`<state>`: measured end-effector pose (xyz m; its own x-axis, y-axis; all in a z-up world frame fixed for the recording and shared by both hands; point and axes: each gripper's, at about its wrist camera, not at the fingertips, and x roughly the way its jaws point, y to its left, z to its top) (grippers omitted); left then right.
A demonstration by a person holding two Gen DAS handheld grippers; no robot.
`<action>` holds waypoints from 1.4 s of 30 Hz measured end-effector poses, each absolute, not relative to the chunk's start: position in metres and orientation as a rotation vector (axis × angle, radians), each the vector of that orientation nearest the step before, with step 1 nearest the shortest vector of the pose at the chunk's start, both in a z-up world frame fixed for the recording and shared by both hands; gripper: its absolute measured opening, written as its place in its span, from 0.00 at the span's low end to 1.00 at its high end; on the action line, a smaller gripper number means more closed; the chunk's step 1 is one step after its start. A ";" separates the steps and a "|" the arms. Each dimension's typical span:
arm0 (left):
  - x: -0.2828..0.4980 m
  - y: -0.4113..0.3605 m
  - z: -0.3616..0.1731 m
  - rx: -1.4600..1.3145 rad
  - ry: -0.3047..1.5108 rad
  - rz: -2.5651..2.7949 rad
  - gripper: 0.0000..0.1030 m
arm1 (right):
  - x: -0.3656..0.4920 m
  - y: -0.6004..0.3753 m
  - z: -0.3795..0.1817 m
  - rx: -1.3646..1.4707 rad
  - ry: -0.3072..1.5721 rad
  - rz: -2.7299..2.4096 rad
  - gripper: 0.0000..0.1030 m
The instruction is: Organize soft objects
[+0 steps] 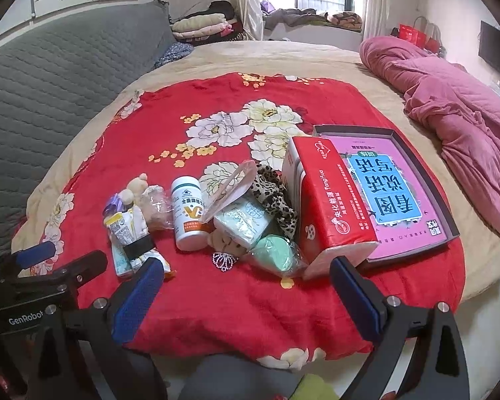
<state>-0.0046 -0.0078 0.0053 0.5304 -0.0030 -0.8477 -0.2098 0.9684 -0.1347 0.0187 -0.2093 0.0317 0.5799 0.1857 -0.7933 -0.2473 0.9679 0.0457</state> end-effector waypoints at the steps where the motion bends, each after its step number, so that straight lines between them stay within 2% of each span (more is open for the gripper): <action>1: -0.005 -0.008 0.005 -0.231 1.005 0.126 0.99 | 0.019 -0.209 0.032 -0.070 0.918 0.258 0.97; 26: -0.005 -0.006 0.001 -0.243 1.017 0.125 0.99 | 0.018 -0.211 0.031 -0.074 0.914 0.253 0.97; 42: 0.005 0.036 -0.029 -0.372 1.065 0.154 0.99 | 0.031 -0.205 0.015 -0.077 0.950 0.252 0.97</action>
<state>0.0045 0.0361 -0.0288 0.4813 -0.0548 -0.8748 -0.3003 0.9274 -0.2233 0.0313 -0.2046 0.0154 0.5547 0.1795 -0.8124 -0.2471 0.9679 0.0451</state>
